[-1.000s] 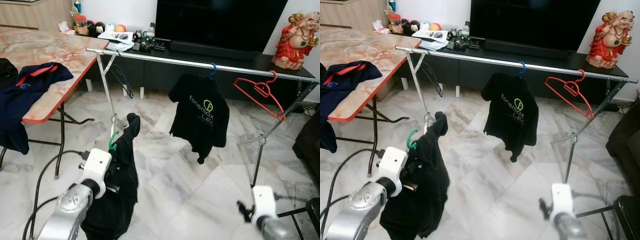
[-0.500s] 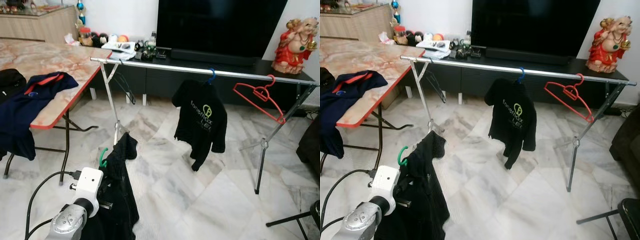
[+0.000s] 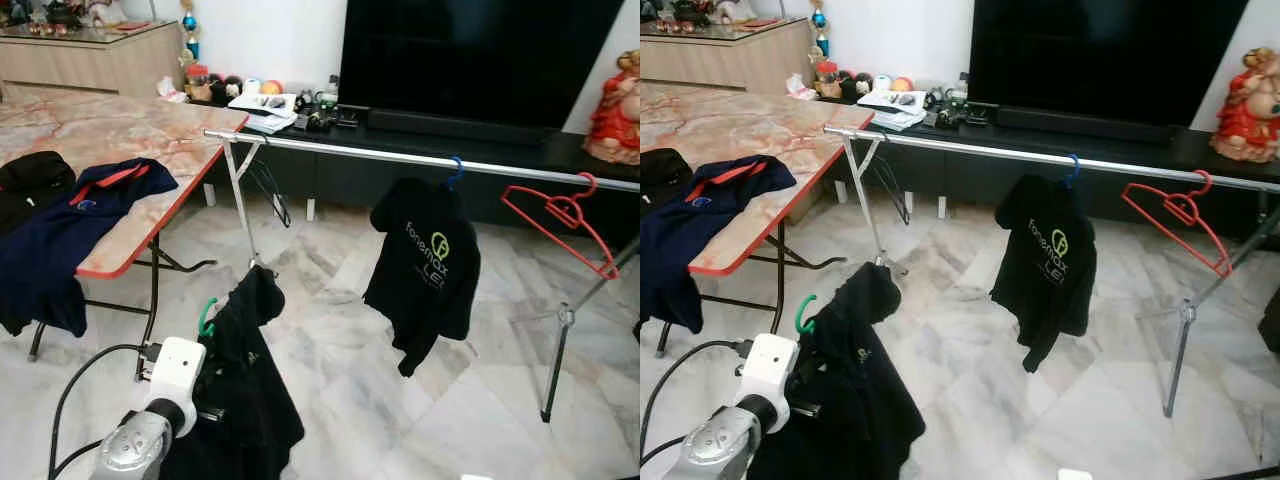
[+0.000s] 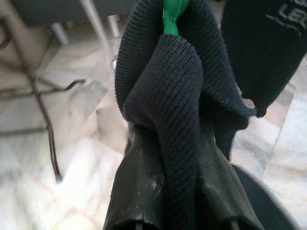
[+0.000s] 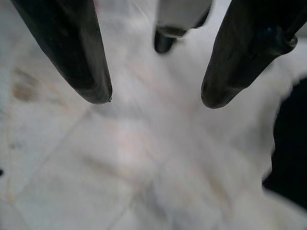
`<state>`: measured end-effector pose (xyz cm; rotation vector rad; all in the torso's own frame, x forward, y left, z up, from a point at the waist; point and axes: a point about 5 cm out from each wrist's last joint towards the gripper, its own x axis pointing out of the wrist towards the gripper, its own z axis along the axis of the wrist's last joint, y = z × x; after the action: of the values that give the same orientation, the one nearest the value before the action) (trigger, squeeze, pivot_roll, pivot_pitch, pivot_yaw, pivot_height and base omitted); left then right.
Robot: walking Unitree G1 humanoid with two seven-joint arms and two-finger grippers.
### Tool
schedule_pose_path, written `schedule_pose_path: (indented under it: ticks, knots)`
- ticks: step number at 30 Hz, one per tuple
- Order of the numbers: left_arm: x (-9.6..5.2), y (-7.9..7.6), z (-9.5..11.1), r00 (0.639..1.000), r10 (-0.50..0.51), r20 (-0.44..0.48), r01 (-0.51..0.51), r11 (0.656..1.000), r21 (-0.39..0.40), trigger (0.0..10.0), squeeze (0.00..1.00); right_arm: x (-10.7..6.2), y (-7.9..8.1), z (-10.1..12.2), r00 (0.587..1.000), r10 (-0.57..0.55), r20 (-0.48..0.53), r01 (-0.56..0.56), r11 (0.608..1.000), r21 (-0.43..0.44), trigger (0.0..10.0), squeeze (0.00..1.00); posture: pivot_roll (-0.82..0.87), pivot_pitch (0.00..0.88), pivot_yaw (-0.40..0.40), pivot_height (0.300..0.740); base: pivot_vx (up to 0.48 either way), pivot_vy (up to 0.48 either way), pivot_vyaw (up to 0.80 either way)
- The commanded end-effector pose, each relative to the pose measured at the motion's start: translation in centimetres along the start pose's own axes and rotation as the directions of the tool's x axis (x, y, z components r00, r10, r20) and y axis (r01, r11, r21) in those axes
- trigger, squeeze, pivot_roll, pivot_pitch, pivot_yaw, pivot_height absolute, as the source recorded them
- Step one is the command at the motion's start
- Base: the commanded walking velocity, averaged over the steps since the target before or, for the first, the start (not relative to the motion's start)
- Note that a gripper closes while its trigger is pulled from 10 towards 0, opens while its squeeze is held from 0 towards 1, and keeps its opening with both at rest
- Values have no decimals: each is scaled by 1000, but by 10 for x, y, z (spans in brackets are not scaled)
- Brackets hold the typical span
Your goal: Hang hanger
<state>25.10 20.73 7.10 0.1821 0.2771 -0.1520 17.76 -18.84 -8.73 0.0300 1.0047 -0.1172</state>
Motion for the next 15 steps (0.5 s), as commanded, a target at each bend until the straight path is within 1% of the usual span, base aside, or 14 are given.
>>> schedule_pose_path:
  ticks: [1, 5, 11, 15]
  knots:
    - [6, -11, 16, 997, -36, 71, 36, 999, 11, 10000, 0, -2, -14, -10, 999, -36, -29, 37, 999, 5, 10000, 0, 112, 0, -47, 740, 480, 0, 0]
    - [6, -13, 16, 996, -47, 71, 46, 999, 13, 10000, 0, -2, -16, -9, 998, -51, -36, 52, 998, 17, 10000, 0, 119, 0, -52, 740, 480, 0, 0]
    - [6, -15, 16, 995, -69, 67, 67, 997, 35, 10000, 0, -2, -16, -7, 998, -52, -32, 52, 999, 7, 10000, 0, 121, 3, -57, 740, 480, 0, 0]
    - [8, -20, 18, 992, -104, 67, 101, 994, 47, 10000, 0, -1, -16, -6, 998, -57, -31, 57, 998, 14, 10000, 0, 122, 6, -59, 740, 480, 0, 0]
